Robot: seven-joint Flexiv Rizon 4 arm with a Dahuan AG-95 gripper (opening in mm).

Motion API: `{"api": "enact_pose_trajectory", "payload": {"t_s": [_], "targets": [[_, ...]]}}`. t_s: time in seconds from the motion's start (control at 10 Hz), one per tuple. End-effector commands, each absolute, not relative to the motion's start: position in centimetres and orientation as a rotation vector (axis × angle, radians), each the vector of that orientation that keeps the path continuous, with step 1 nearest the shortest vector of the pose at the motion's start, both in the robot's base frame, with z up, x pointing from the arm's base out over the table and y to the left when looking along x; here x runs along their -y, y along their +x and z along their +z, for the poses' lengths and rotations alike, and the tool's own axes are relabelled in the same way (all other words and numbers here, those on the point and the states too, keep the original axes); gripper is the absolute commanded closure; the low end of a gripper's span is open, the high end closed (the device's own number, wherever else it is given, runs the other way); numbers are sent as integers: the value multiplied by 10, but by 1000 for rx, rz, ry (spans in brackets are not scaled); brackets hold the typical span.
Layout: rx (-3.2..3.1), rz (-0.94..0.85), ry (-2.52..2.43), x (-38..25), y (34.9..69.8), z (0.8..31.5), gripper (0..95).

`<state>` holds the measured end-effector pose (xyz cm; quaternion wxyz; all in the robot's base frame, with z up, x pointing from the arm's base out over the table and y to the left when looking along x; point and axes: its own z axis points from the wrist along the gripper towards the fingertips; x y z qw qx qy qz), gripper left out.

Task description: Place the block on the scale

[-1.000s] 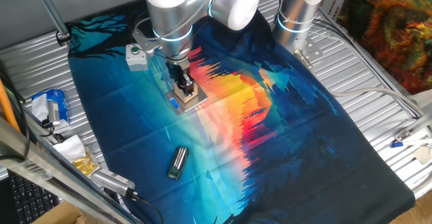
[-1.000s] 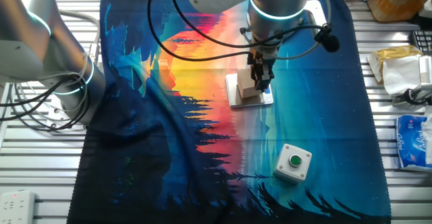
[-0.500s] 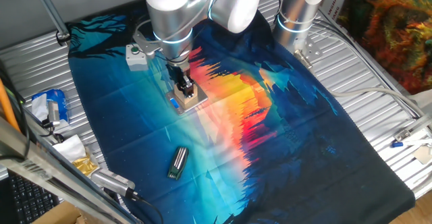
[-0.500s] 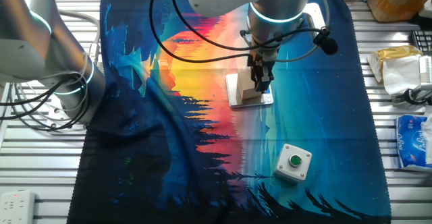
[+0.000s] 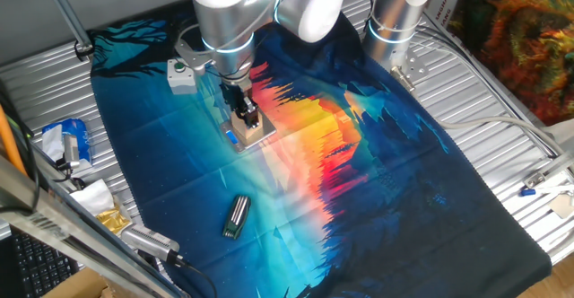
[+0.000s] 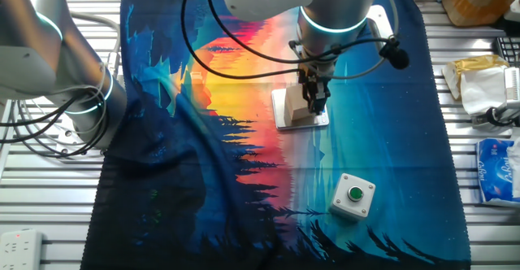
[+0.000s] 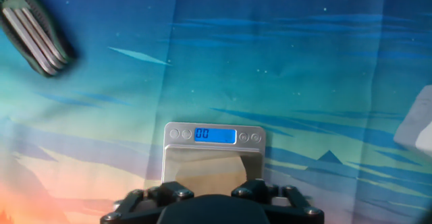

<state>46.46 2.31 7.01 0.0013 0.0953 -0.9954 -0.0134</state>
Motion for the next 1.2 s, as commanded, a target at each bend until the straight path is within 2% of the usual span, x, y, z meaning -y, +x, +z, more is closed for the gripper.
{"api": "enact_pose_trajectory", "payload": {"t_s": [0.1,0.2,0.3,0.4,0.5,1.2], "targets": [[3104,-51,341,-16,459,79,0],[3092,-54,389,-10,455,85,190],[3087,-41,426,-5,451,91,190],[3085,-49,452,-2,448,95,760],[3085,-48,458,0,446,98,950],[2978,-59,606,1,446,109,950]]}}
